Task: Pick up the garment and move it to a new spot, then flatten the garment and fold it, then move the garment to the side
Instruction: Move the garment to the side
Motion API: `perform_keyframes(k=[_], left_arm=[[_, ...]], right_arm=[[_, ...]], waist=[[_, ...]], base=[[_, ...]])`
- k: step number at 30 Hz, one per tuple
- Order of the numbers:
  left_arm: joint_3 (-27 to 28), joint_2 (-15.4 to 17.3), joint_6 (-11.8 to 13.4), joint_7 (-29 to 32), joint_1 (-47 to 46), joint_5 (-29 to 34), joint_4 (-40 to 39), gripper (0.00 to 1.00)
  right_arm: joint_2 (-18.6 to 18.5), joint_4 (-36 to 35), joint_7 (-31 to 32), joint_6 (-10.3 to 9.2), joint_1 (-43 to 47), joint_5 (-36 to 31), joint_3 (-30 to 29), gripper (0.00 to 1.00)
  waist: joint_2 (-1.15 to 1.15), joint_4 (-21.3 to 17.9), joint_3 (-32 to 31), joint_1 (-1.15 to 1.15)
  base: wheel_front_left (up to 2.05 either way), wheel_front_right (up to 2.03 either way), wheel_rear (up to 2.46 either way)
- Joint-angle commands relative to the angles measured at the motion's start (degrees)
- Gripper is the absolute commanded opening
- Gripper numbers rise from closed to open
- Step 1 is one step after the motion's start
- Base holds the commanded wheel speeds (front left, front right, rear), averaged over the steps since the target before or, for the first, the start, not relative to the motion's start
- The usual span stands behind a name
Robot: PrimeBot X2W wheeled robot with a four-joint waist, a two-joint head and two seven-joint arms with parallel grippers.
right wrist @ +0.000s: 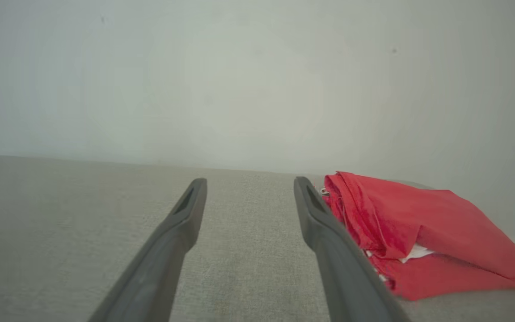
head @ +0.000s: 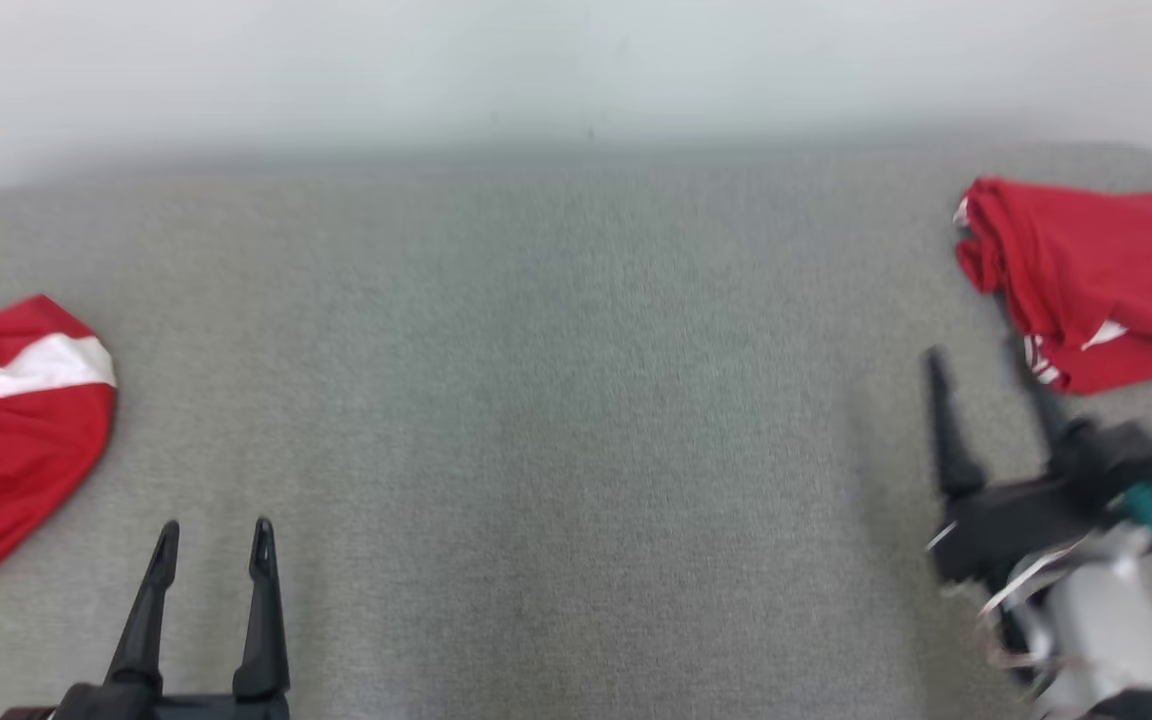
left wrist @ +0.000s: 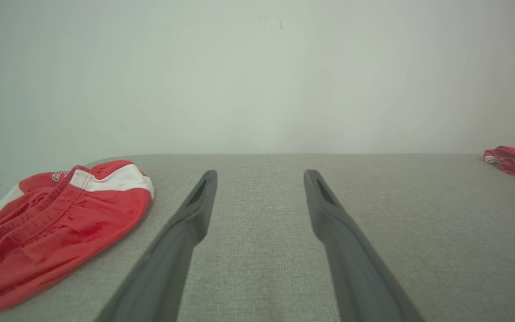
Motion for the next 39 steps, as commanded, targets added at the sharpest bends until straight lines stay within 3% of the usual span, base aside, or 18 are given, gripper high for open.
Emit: perform_keyframes(k=[1,8,16,25,39], left_arm=[[0.58,-0.22,0.06,-0.17,1.33,0.27,0.57,1.00],[0.78,-0.34,0.06,-0.17,3.36,0.35,1.80,1.00],[-0.54,-0.54,0.06,-0.17,4.58,1.36,4.07,1.00],[0.23,-0.58,0.07,-0.17,5.79,2.15,6.22,1.00],[0.10,-0.64,0.07,-0.17,5.49,1.73,7.54,1.00]], right_arm=[[2.32,-2.36,-0.25,0.05,3.47,-0.91,0.99,1.00],[8.06,-8.58,-0.26,0.05,11.96,-1.11,0.07,1.00],[11.30,-14.28,-0.26,0.05,22.62,-3.44,-3.65,1.00],[12.81,-18.32,-0.26,0.05,28.28,-5.47,-6.43,1.00],[12.94,-17.82,-0.26,0.05,28.24,-4.04,-6.80,1.00]], waist=[[0.02,1.19,-5.00,0.02],[0.02,0.92,-8.55,0.02],[0.02,1.41,-10.21,0.02],[0.02,0.76,-10.77,0.02],[0.02,1.49,-11.31,0.02]], base=[[0.00,0.00,0.00],[0.00,0.00,0.00],[0.00,0.00,0.00],[0.00,0.00,0.00],[0.00,0.00,0.00]])
